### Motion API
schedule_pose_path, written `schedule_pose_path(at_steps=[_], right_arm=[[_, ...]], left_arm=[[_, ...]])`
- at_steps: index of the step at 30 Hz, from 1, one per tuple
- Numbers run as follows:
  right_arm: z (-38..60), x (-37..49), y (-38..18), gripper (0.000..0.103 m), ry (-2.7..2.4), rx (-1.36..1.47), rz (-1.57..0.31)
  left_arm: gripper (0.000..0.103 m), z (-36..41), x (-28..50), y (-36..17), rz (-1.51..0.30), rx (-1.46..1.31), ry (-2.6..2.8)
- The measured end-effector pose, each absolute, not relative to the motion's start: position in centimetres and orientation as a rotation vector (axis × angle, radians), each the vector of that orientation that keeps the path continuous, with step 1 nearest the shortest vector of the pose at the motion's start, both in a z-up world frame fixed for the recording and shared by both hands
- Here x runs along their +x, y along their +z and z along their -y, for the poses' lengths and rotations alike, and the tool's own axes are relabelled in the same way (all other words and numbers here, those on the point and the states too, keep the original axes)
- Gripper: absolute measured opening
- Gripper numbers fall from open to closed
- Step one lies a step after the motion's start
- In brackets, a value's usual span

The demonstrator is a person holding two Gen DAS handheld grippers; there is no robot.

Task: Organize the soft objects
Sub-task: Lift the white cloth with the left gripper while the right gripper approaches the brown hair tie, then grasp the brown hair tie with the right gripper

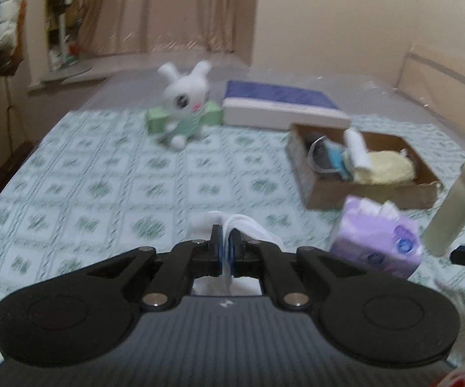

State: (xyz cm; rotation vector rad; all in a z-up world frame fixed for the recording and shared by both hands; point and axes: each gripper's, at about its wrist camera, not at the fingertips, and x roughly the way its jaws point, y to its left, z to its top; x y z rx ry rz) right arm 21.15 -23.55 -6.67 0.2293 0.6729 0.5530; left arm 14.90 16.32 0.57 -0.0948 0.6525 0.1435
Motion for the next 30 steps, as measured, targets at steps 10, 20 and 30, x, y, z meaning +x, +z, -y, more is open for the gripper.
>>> schedule_pose_path(at_steps=[10,20,30], right_arm=[[13.6,20.4,-6.3,0.054,0.79,0.098,-0.655],[8.7,21.2,-8.2,0.054,0.83,0.06,-0.734],[6.7,21.5,-9.4,0.054,0.822,0.018,-0.775]], left_arm=[[0.005,-20.9,12.6,-0.7,-0.684,-0.051,0.3],[0.014,-19.4,14.0,-7.0,-0.848,-0.174,0.116],[0.055,-15.4,15.4,-10.1,-0.884,0.055,0.061]])
